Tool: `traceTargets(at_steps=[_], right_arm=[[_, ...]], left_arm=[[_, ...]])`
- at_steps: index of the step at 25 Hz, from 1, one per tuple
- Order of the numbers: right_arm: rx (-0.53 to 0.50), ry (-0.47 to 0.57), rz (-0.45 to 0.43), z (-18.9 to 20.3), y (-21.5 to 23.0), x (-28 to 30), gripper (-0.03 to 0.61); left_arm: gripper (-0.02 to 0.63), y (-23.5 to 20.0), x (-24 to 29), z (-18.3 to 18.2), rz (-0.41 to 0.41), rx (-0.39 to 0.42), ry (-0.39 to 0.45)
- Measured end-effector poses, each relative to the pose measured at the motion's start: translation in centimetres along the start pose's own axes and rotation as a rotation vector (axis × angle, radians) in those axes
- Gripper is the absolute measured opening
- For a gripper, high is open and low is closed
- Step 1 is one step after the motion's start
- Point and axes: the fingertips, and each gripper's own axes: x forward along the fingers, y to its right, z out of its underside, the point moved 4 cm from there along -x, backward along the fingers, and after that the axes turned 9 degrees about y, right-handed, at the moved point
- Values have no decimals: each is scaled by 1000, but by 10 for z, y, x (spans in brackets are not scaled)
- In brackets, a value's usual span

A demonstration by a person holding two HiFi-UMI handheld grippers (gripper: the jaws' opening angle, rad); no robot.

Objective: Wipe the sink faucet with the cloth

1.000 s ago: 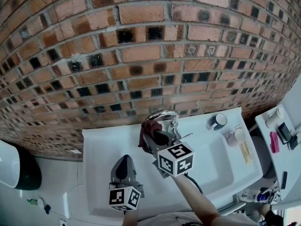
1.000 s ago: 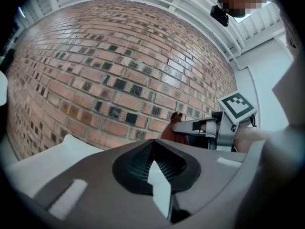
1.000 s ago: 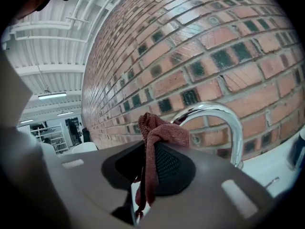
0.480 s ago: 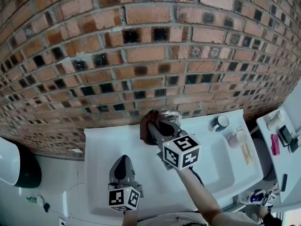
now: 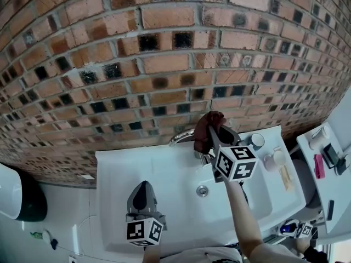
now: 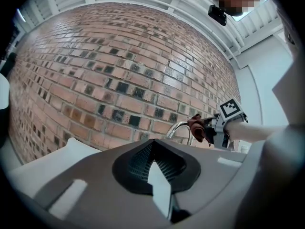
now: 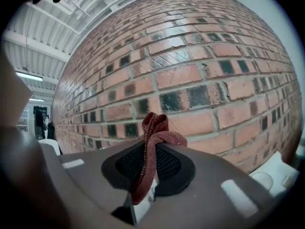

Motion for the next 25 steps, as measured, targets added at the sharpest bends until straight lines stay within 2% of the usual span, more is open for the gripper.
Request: traceTargets(at_steps=[5, 8, 13, 16, 21, 25], right_arm=[[-45, -102, 97, 35, 30, -7, 43], [-57, -190, 121, 66, 37, -12, 43], [-40, -299, 98, 110, 33, -19, 43], [-66, -321, 73, 119, 18, -24, 43], [-111, -370, -15, 136, -14, -22, 43], [-117, -421, -25, 144, -22, -16, 43]], left_arm=[[-5, 3, 3, 4, 12, -5, -11], [-5, 2, 4, 6, 9, -6, -18], [-5, 1, 5, 9, 3, -7, -25], [-5, 0, 6, 11, 5, -8, -31], [-5, 2, 9, 15, 10, -14, -39], [-4, 2, 9, 15, 12, -14, -41]])
